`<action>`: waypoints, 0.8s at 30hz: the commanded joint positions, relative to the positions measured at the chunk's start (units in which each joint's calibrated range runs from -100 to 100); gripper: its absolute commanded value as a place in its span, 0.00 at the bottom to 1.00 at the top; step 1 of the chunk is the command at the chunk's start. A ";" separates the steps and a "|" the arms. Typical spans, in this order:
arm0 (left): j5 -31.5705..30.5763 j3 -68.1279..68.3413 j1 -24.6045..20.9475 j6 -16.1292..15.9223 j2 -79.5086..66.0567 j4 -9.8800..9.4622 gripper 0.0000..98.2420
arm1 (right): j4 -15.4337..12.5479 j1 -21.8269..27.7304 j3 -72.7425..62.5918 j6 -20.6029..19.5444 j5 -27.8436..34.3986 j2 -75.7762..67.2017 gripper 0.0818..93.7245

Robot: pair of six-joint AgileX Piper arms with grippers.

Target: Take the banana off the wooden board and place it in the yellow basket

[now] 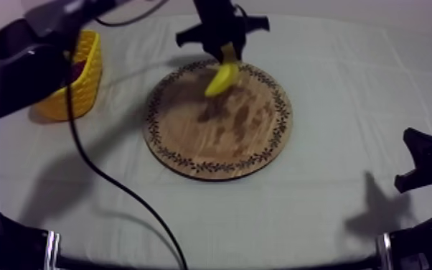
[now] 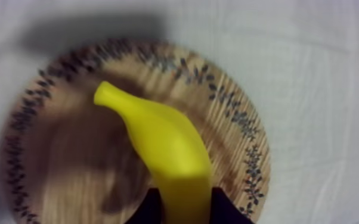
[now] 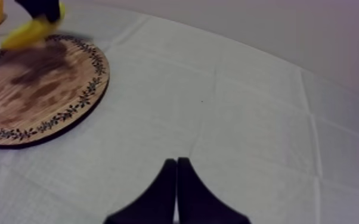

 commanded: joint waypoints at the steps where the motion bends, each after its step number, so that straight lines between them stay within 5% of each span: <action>1: -0.02 3.77 -0.76 0.08 -8.84 -1.42 0.09 | 0.01 0.01 -0.03 0.02 0.03 0.00 0.00; 16: -0.08 18.85 -9.81 -3.24 -37.64 -10.28 0.15 | 0.01 0.01 -0.03 0.01 0.03 0.00 0.00; 24: -0.65 27.89 -17.78 -8.91 -44.33 -12.01 0.18 | 0.01 0.01 -0.03 0.02 0.03 0.00 0.00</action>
